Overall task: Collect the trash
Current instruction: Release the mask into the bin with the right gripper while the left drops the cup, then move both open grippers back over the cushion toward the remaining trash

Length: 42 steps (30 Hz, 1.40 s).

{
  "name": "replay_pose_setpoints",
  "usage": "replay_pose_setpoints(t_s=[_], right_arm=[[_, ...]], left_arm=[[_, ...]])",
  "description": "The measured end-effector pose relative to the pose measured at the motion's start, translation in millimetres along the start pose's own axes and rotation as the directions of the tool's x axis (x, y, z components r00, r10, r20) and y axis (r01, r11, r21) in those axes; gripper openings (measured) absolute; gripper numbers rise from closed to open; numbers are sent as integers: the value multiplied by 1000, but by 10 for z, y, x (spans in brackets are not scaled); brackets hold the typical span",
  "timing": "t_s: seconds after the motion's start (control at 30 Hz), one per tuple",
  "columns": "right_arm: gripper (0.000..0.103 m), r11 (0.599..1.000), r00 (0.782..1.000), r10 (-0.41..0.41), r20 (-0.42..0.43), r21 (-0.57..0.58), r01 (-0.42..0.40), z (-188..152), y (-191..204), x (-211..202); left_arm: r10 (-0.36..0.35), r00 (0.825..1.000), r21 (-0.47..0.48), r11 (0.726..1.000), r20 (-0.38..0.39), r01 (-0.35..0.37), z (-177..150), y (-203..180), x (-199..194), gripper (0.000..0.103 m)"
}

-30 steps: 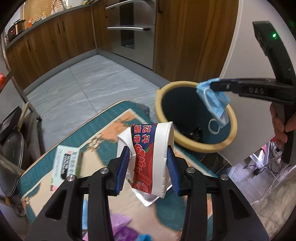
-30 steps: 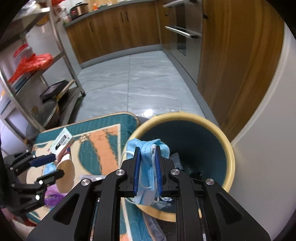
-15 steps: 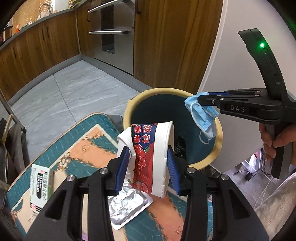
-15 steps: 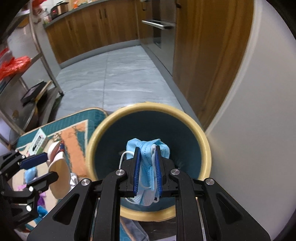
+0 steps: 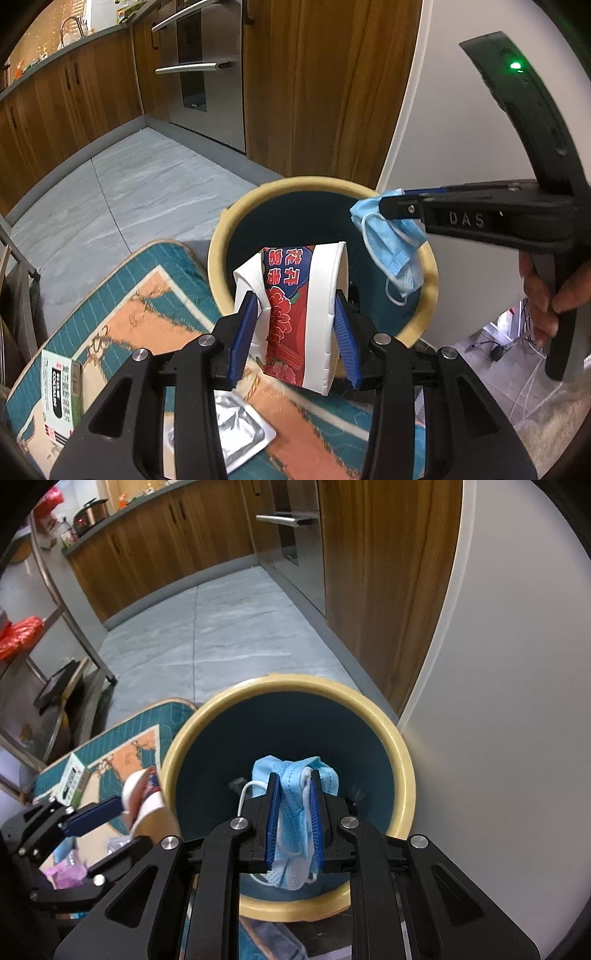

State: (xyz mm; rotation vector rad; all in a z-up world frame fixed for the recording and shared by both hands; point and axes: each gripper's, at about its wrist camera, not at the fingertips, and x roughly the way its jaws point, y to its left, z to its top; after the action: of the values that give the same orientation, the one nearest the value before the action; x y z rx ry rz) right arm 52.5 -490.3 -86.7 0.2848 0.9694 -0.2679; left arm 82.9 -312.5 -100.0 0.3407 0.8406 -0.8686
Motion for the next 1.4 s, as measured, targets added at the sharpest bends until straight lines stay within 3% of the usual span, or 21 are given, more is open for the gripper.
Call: replay_pose_setpoints(t_s=[0.2,0.23,0.3,0.4,0.63,0.67,0.7,0.73,0.87,1.0,1.17,1.4], right_arm=[[25,999,999,-26,38,-25,26,17,31,-33],[26,999,999,-29,39,-32,30,17,42,-30],[32,998,998,-43,44,-45,45,16,56,-28],[41,998,997,-51,55,-35,53,32,45,-45],[48,997,996,-56,66,-47,59,32,92,-80],[54,997,996,-56,72,-46,59,39,98,-96],[67,997,995,-58,78,-44,62,48,103,-109],[71,997,994,-61,92,-39,64,57,107,-133],[73,997,990,-58,126,-38,63,86,163,-209],[84,997,988,-52,148,-46,60,99,278,-267],[84,997,987,-31,159,-65,41,107,503,-305],[86,994,986,12,164,-108,6,89,884,-340]], left_arm=[[48,996,-37,998,70,-46,108,72,28,46],[55,996,-45,998,76,-51,104,88,27,59],[69,994,-64,996,88,-64,107,125,20,71],[75,994,-66,995,85,-70,112,171,9,72],[95,992,-60,994,82,-90,71,264,-104,73],[98,992,-58,994,83,-93,58,275,-133,73],[103,991,-56,994,83,-99,53,300,-158,74],[107,991,-57,993,84,-103,40,331,-187,74],[128,988,-64,990,89,-123,-34,457,-347,74],[151,985,-86,986,89,-143,-129,629,-535,80],[181,979,-109,979,90,-171,-248,850,-751,81],[236,968,-155,963,85,-221,-445,1164,-1048,91]])
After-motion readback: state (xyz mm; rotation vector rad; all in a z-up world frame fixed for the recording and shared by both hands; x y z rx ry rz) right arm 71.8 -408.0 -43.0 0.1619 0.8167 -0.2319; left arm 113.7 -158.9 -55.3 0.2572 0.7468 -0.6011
